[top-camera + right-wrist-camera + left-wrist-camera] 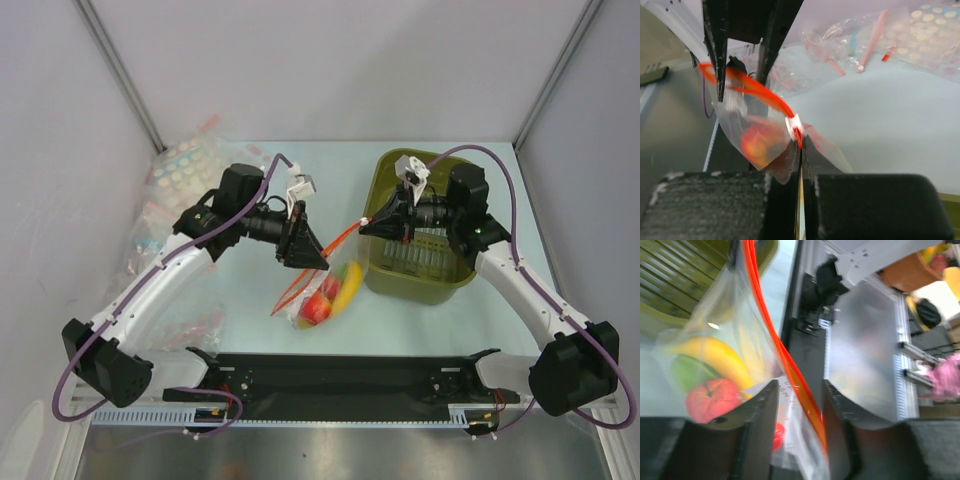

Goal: Place the food in the zip-top bag and seal the zipper
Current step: Zip the zipper food storage bag at the center of the board.

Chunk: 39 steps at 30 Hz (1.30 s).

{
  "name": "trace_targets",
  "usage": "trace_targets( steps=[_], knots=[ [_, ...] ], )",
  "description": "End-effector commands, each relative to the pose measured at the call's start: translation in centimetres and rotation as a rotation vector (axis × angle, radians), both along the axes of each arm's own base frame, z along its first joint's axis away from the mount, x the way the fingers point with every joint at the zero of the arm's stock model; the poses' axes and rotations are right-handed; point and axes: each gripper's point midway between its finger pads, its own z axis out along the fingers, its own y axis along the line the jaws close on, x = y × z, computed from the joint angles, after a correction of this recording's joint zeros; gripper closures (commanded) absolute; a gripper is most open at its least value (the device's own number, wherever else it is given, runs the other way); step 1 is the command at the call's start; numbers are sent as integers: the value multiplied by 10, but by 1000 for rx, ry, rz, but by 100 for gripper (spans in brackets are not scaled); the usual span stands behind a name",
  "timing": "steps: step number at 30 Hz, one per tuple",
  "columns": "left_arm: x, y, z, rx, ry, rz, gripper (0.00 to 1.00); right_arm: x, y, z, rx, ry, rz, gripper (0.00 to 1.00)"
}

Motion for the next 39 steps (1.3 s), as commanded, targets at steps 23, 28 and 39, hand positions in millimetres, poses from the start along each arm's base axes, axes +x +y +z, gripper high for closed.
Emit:
trace_targets(
  steps=[23,28,39],
  knots=[
    [24,-6,93,-105,-460,175,42,-56,79,44,-104,194,-5,100],
    [20,-2,88,-100,-462,179,43,-56,78,45,-98,202,-16,100],
    [18,7,69,-58,-447,213,37,-58,77,47,-53,197,-24,100]
  ],
)
